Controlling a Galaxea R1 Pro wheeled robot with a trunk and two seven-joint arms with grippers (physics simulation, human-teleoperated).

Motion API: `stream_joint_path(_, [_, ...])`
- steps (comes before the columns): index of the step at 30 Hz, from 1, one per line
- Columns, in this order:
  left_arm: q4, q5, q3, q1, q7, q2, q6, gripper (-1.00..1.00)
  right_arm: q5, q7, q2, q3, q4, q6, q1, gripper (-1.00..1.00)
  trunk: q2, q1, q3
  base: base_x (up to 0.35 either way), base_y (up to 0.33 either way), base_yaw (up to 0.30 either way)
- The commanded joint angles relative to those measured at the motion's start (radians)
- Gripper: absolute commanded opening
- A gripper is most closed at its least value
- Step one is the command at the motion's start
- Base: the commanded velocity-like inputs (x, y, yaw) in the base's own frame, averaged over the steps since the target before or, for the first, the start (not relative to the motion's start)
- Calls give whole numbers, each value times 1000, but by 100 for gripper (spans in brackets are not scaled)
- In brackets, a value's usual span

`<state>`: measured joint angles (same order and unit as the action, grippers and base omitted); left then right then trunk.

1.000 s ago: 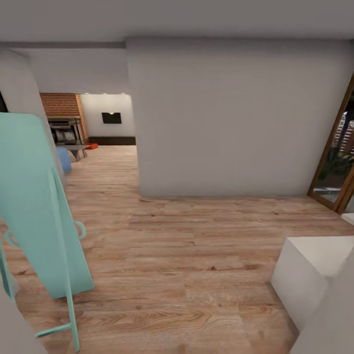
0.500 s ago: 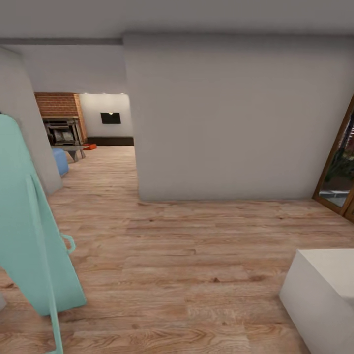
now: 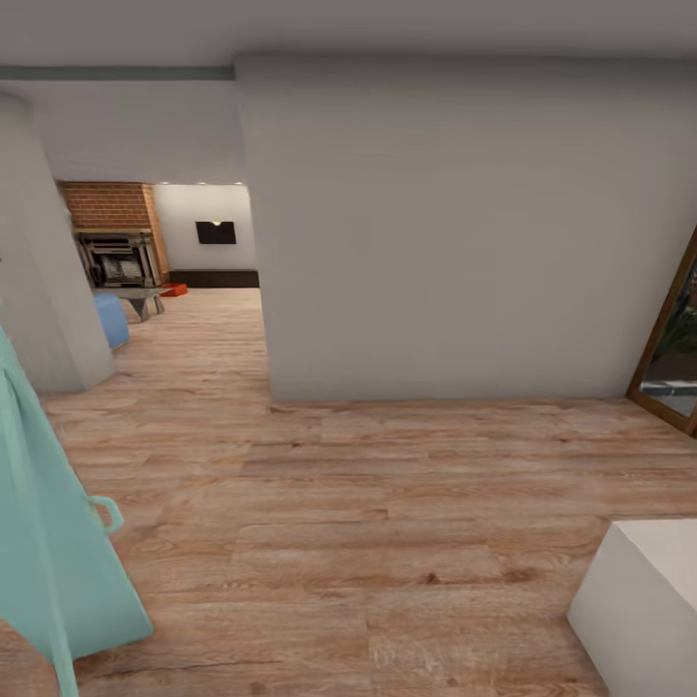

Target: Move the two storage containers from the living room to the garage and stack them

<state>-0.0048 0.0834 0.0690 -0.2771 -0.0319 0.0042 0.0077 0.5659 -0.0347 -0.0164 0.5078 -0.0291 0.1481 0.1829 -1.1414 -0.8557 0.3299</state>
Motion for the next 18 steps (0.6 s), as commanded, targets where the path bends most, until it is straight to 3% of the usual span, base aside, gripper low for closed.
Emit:
stream_joint_path(1, [0, 9, 6, -1, -3, 0, 1, 100, 11, -4, -1, 8, -3, 5, 1, 100, -1, -1, 1, 327, 0, 0])
stream_joint_path(18, [0, 9, 6, -1, -3, -1, 0, 100, 11, -4, -1, 8, -3, 5, 1, 100, -1, -1, 1, 327, 0, 0])
